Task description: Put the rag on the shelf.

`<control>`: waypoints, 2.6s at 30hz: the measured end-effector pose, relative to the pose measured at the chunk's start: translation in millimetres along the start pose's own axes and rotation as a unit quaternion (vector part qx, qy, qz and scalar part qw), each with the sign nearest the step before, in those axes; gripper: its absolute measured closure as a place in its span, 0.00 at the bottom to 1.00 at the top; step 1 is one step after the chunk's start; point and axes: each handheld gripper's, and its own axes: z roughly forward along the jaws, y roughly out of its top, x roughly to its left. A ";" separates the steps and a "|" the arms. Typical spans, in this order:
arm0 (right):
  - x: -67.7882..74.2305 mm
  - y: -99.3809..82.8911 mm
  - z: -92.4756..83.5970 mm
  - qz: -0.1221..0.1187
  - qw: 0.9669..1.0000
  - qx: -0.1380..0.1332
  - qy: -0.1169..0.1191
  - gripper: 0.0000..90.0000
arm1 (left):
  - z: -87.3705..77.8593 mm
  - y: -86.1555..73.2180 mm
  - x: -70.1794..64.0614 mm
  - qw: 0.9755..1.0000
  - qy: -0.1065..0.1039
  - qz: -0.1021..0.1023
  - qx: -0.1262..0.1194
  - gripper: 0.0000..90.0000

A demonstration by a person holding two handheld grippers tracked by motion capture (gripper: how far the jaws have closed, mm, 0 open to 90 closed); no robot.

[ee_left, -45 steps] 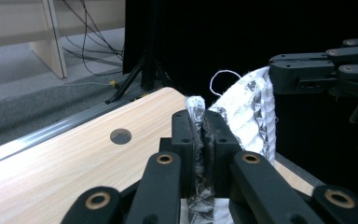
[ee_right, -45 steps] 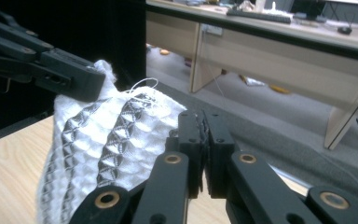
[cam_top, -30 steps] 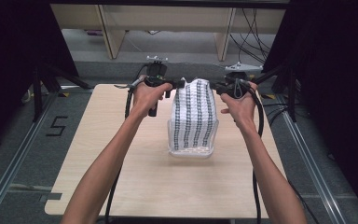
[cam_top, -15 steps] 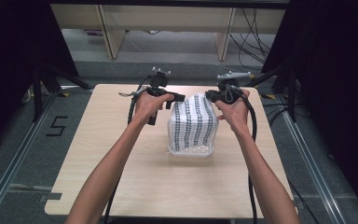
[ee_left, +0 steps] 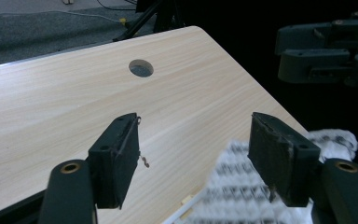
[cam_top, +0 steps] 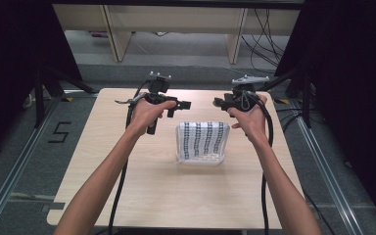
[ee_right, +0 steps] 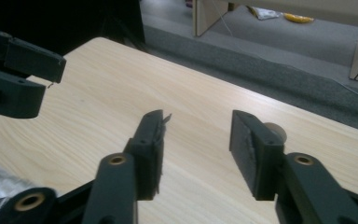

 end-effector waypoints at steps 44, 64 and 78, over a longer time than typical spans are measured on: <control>27.8 -24.7 -66.1 -0.001 0.999 -0.029 0.039 0.19 | -77.5 -60.7 -35.0 0.996 -0.048 0.065 -0.038 0.23; 34.4 -46.6 -80.2 -0.013 0.998 -0.047 0.039 0.19 | -90.8 -106.1 -44.3 0.994 -0.051 0.088 -0.045 0.23; 37.1 -65.5 -86.5 -0.016 0.998 -0.040 0.038 0.19 | -93.2 -131.3 -45.6 0.993 -0.066 0.085 -0.042 0.22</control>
